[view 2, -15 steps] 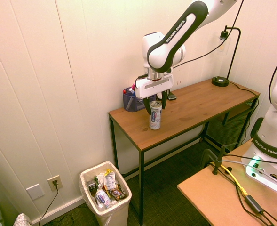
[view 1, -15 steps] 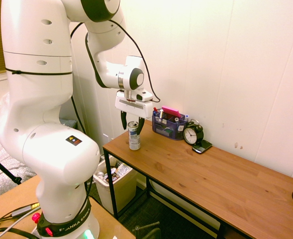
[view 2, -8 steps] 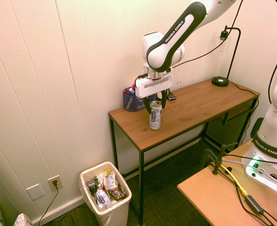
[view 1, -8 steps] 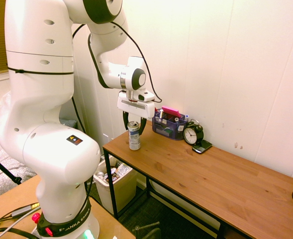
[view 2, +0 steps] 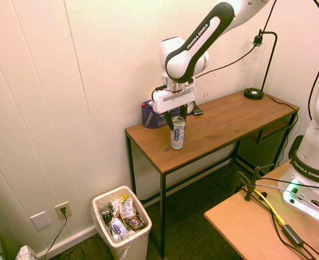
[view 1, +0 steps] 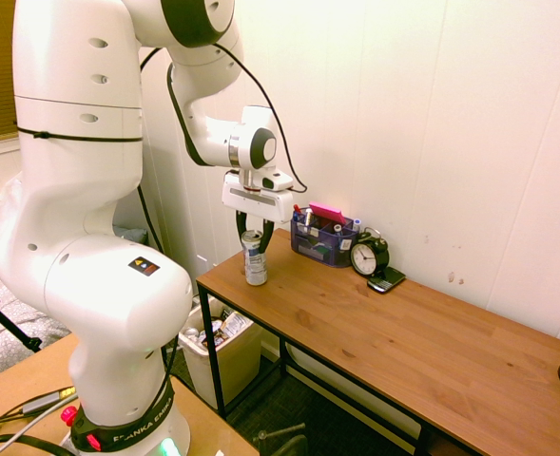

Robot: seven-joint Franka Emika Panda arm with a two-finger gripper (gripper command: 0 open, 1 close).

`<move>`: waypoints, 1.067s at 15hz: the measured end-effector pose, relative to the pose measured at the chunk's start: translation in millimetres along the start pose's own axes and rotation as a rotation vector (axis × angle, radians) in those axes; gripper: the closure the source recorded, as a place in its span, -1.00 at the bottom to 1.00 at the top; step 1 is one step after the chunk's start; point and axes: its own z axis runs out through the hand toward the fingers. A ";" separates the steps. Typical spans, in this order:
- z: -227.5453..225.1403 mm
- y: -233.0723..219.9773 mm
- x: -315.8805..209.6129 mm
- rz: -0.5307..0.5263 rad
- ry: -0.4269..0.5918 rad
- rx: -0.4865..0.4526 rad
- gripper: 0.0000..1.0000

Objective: Throw the can in the trash bin

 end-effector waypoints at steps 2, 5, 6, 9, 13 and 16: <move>1.7 0.1 0.8 0.001 -0.003 -0.004 1.00; 2.8 -0.5 0.7 0.002 -0.006 -0.006 1.00; 1.1 -2.1 -2.4 -0.005 -0.009 -0.003 1.00; -27.6 -21.6 -50.3 -0.076 -0.016 0.035 1.00; -56.8 -81.5 -183.2 -0.194 0.010 0.084 1.00; -15.8 -136.7 -227.7 -0.205 0.019 0.084 -1.00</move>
